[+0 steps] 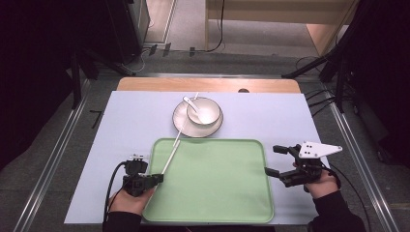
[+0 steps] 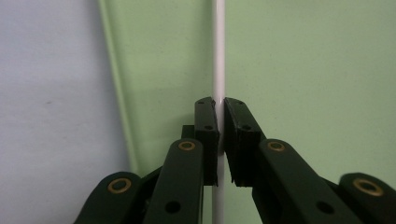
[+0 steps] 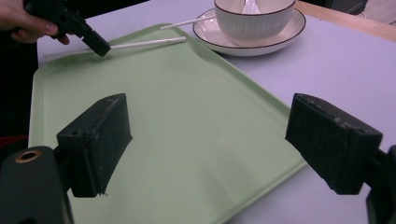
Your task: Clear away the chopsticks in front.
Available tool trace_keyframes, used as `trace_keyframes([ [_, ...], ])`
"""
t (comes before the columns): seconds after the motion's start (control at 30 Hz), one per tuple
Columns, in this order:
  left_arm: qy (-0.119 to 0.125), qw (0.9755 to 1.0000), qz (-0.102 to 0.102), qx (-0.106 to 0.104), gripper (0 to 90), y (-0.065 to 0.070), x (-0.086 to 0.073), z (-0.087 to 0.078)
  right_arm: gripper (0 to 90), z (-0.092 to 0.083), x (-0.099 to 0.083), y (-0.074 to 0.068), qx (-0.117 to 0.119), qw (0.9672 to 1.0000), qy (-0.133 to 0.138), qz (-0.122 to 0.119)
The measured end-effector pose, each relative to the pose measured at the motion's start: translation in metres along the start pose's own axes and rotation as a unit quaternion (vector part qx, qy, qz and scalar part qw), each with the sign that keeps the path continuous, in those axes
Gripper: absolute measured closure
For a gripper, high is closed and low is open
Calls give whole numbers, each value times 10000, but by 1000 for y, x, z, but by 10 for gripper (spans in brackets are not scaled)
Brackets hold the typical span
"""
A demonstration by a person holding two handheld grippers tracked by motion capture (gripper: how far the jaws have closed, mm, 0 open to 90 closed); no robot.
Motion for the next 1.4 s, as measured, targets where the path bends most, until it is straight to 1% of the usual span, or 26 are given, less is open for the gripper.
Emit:
trace_keyframes([
  [0.2,40,10000,-17,3,843,-2,2,2,145,0,0,0,10,10000,6,3],
  [0.3,68,10000,65,-8,838,-4,2,2,145,0,0,-1,14,10000,1,-1],
  [0.47,128,9998,54,-120,759,-6,5,-1,145,0,0,-1,14,10000,-3,-7],
  [0.53,152,9995,101,-256,702,-7,8,-4,145,0,0,0,2,10000,-6,-1],
  [0.57,152,9995,101,-256,672,-7,8,-4,145,0,0,0,2,10000,-6,-1],
  [0.6,184,9992,151,-320,643,-7,10,-7,145,0,-1,-1,3,10000,-10,20],
  [0.63,278,9983,236,-445,615,-6,14,-10,145,0,-1,-1,10,10000,-1,36],
  [0.67,278,9983,236,-445,581,-6,14,-10,145,0,-1,-1,10,10000,-1,36],
  [0.7,361,9976,288,-525,581,-5,17,-13,145,0,-1,0,5,10000,-2,47],
  [0.73,470,9960,414,-643,523,-4,21,-16,145,0,-1,0,-6,10000,4,56],
  [0.77,465,9953,513,-681,487,-4,23,-17,145,-1,-2,1,-8,10000,12,54],
  [0.8,465,9953,513,-681,448,-4,23,-17,145,-1,-2,1,-8,10000,12,54],
  [0.83,436,9946,689,-647,427,-4,26,-16,145,-1,-2,1,-12,10000,12,49],
  [0.87,445,9942,767,-605,426,-5,28,-17,145,-1,-2,0,-8,10000,7,45],
  [0.9,445,9942,767,-605,414,-5,28,-17,145,-1,-2,0,-8,10000,7,45],
  [0.97,472,9935,783,-680,401,-5,35,-19,145,-1,-2,0,-16,10000,4,47],
  [1.0,529,9925,802,-753,380,-5,42,-22,145,-1,-2,0,-26,10000,-2,58],
  [1.07,543,9921,795,-807,376,-4,46,-24,145,-2,-2,0,-35,10000,-6,64],
  [1.1,561,9913,847,-831,362,-3,54,-26,145,-2,-2,0,-38,10000,1,68],
  [1.13,561,9913,847,-831,361,-3,54,-26,145,-2,-2,0,-37,10000,10,68],
  [1.17,566,9906,944,-813,360,-1,62,-28,145,-2,-2,0,-34,10000,9,66],
  [1.2,566,9906,944,-813,357,-1,62,-28,145,-2,-2,0,-34,10000,9,66],
  [1.27,562,9897,1020,-838,354,0,70,-28,145,-2,-2,0,-36,10000,12,61],
  [1.3,581,9891,1074,-825,351,2,79,-28,145,-2,-3,0,-37,10000,10,60],
  [1.33,581,9891,1074,-825,348,2,79,-28,145,-2,-3,0,-37,10000,10,60],
  [1.4,570,9883,1145,-828,342,2,90,-25,145,-3,-3,1,-37,10000,14,58],
])
Point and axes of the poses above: each handheld gripper's, and its own axes: z roughly forward along the jaws, x roughly out of its top, y roughly to its right, the point moved 7 cm from there along z, roughly forward along the jaws, and after that the axes turned 4 degrees about x, right-handed, at the moved point
